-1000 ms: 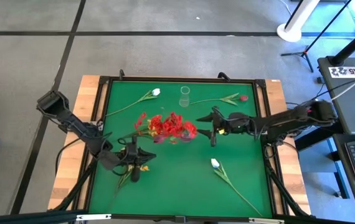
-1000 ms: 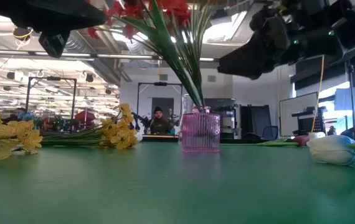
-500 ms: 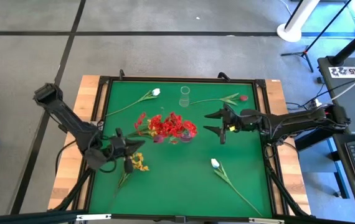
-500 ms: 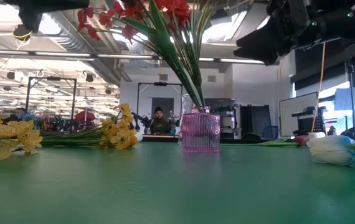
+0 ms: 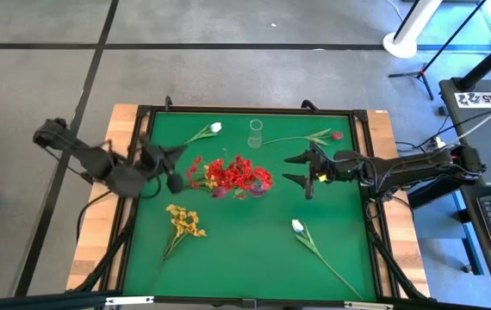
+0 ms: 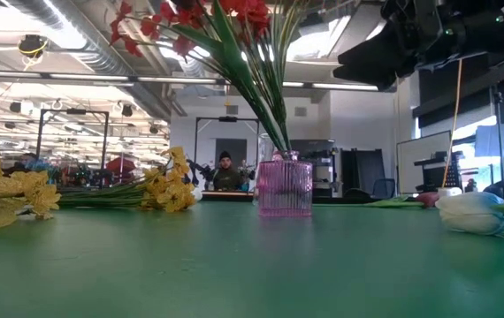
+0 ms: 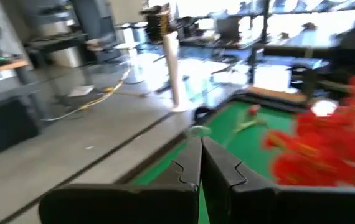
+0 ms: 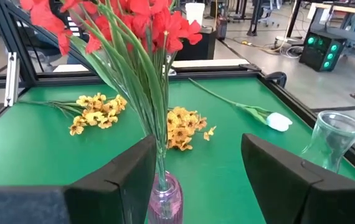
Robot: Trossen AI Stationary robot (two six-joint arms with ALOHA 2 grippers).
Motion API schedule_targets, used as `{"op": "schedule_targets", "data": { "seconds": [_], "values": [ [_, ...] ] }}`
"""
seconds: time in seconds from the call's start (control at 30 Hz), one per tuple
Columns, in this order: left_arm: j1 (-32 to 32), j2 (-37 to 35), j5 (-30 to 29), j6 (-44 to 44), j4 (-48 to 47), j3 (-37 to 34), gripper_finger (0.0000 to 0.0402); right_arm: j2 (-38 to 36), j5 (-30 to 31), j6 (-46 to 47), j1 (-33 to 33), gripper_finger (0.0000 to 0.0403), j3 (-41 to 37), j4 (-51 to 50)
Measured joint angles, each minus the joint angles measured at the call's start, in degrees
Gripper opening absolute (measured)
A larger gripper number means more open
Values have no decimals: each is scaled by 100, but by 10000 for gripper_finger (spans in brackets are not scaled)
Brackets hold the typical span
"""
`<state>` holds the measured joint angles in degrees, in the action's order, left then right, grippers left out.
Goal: Sort flowers into vase by color
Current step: Put the top yellow flowers into the transparent vase
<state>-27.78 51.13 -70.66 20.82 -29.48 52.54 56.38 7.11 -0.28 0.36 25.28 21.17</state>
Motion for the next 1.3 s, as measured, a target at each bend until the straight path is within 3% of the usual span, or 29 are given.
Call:
{"op": "schedule_targets", "data": {
  "seconds": [0.1, 0.2, 0.33, 0.43, 0.6, 0.77, 0.97, 1.3],
  "values": [
    [759, -44, 738, 315, -1036, 493, 0, 0, 0, -122, 0, 234, 0, -2],
    [1767, -47, 1902, 1069, -2193, 699, 0, 0, 0, -153, 0, 234, 0, 25],
    [2922, 53, 3582, 2167, -3786, 471, 0, 0, 0, -154, 0, 234, 0, 44],
    [3320, 78, 4321, 2635, -4161, 88, 0, 0, 0, -154, 0, 234, 0, 46],
    [3339, 115, 4542, 2681, -3726, -518, 0, 0, 0, -154, 0, 234, 0, 52],
    [3097, 186, 5276, 2279, -2854, -918, 11, 2, 0, -154, 0, 234, 0, 56],
    [2671, 479, 6028, 1759, -2251, -1244, 77, 2, -2, -148, 0, 234, 0, -35],
    [2452, 1618, 5763, 1446, -2014, -1447, 205, 7, -2, -146, 0, 234, 2, -28]
  ]
}}
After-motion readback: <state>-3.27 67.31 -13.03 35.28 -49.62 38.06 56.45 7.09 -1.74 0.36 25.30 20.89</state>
